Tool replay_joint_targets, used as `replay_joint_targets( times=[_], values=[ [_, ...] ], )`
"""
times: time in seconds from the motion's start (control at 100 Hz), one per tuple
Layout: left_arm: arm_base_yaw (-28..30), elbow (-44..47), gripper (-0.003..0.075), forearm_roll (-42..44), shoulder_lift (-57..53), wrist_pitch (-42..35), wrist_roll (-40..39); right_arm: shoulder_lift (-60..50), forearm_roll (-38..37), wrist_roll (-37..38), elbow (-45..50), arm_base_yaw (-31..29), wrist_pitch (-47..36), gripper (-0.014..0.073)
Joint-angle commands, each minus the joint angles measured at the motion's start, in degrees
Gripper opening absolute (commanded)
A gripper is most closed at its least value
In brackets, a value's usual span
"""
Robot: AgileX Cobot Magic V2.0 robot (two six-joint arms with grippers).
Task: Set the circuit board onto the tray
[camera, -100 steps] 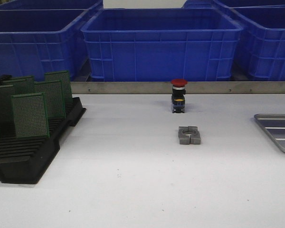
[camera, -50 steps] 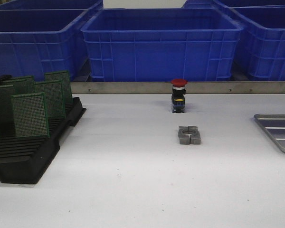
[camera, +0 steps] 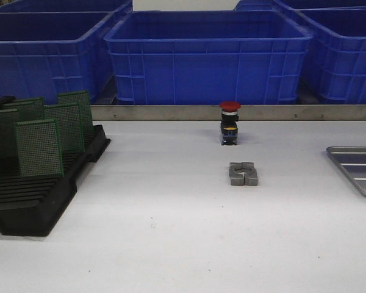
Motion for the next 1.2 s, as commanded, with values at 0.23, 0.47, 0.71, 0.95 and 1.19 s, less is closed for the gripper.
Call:
replay_joint_targets(
  times=[0.23, 0.47, 0.71, 0.95, 1.19],
  values=[
    [0.1, -2.1, 0.0494, -1.7, 0.0, -4.3, 0.0, -1.3, -0.7, -0.2, -0.8, 0.1, -4.8, -0.0069],
    [0.1, -7.2, 0.0495, -7.2, 5.5, -2.0, 12.1, -1.3, -0.7, -0.2, -0.8, 0.1, -4.8, -0.0069],
    [0.1, -17.3, 0.0495, -15.7, 17.5, 5.9, 31.7, -1.3, -0.7, -0.2, -0.8, 0.1, -4.8, -0.0069],
    [0.1, -26.4, 0.0494, -22.1, 30.0, 20.3, 52.6, -1.3, -0.7, -0.2, -0.8, 0.1, -4.8, -0.0069],
    [0.1, -31.3, 0.0494, -22.1, 38.0, 21.1, 69.7, -1.3, -0.7, -0.2, -0.8, 0.1, -4.8, -0.0069]
  ],
)
